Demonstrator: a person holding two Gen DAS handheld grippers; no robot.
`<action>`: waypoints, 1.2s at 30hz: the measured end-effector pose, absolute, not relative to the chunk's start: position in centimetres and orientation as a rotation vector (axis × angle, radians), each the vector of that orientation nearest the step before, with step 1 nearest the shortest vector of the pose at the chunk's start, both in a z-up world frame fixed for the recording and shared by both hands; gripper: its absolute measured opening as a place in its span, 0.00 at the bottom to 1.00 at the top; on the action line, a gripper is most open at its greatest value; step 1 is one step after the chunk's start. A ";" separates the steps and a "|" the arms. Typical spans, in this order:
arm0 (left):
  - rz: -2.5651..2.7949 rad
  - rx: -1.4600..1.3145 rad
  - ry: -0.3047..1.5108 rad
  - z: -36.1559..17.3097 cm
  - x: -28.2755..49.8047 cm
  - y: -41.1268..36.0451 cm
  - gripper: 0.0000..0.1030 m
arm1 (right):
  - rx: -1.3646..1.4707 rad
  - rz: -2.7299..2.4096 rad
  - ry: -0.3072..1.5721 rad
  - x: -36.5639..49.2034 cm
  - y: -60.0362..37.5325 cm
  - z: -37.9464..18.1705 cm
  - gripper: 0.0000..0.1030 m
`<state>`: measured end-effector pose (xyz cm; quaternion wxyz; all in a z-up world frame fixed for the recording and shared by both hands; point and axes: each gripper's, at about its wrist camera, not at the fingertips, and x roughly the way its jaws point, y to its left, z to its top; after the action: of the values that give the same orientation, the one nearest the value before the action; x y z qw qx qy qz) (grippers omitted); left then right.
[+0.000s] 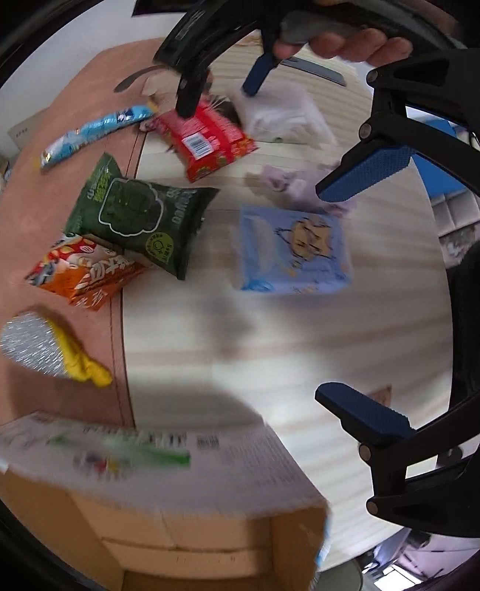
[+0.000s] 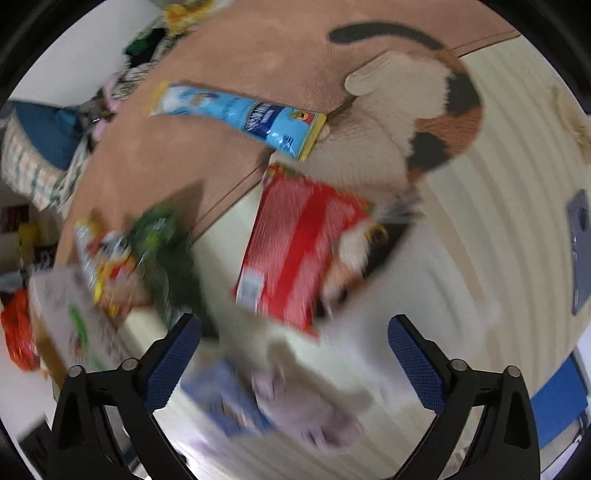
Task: Organize soft objects
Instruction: 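Grasp the blue bear tissue pack with left tool while right grasps red snack bag, then carry both packs into the box and open both tools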
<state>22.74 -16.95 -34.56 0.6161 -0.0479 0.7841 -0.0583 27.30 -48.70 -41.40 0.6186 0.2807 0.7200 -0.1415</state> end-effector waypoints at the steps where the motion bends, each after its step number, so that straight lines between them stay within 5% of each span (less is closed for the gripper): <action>1: -0.131 -0.111 1.812 -35.0 22.9 -17.2 0.97 | 0.630 -0.333 1.658 28.1 -48.7 -42.0 0.92; 5: -0.150 -0.132 1.874 -37.5 23.2 -18.2 0.97 | 0.594 -0.302 1.753 29.4 -48.0 -44.8 0.62; 8: -0.166 -0.170 1.923 -39.3 23.1 -19.0 0.97 | 0.571 -0.245 1.759 28.9 -47.8 -44.8 0.56; 14: -0.213 -0.174 1.968 -42.2 22.6 -21.8 0.98 | 0.440 -0.155 1.855 25.9 -46.6 -44.6 0.54; 19: -0.158 -0.065 1.931 -42.4 23.0 -22.4 0.96 | 0.388 -0.165 1.849 25.7 -45.5 -45.5 0.62; 26: -0.110 0.090 1.896 -43.8 22.3 -22.2 0.75 | 0.266 -0.218 1.824 26.0 -42.6 -45.3 0.62; 30: -0.123 0.174 1.848 -43.2 20.9 -23.4 0.45 | 0.252 -0.215 1.797 26.0 -39.9 -45.6 0.49; 36: -0.155 0.117 1.783 -39.2 20.1 -22.4 0.39 | 0.325 -0.146 1.740 24.8 -38.1 -41.1 0.48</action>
<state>20.07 -22.36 -39.24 0.6241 0.0509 0.7767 -0.0676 24.84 -38.05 -41.05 0.6309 0.1418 0.7601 -0.0638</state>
